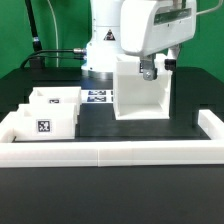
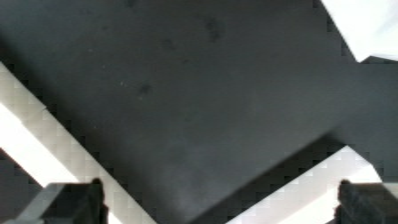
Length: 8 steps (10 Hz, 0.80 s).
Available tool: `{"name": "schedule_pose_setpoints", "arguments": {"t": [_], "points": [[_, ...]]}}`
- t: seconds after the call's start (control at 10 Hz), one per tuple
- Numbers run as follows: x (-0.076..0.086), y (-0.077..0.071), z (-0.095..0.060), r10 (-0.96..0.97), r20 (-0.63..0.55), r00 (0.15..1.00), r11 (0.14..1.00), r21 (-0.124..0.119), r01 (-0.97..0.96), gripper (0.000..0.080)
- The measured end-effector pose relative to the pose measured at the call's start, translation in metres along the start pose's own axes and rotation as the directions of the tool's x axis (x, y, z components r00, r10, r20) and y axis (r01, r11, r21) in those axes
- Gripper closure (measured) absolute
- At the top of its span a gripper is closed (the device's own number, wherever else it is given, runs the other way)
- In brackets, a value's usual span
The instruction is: Assemble drawer
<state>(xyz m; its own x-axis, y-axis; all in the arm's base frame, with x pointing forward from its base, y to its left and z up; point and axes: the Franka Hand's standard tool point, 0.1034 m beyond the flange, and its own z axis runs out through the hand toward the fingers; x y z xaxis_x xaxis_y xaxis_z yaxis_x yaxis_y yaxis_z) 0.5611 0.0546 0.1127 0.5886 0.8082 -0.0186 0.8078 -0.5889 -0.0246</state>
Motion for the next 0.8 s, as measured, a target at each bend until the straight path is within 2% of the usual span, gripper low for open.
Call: {"name": "schedule_pose_setpoints", "arguments": {"t": [0.6, 0.7, 0.8], "points": [[-0.002, 0.0, -0.001, 0.005, -0.004, 1.0, 1.0, -0.004, -0.005, 0.015], [-0.011, -0.004, -0.003, 0.043, -0.016, 0.999, 0.999, -0.017, -0.044, 0.015], [-0.024, -0.016, -0.005, 0.093, -0.014, 0.996, 0.995, -0.02, -0.093, 0.015]]}}
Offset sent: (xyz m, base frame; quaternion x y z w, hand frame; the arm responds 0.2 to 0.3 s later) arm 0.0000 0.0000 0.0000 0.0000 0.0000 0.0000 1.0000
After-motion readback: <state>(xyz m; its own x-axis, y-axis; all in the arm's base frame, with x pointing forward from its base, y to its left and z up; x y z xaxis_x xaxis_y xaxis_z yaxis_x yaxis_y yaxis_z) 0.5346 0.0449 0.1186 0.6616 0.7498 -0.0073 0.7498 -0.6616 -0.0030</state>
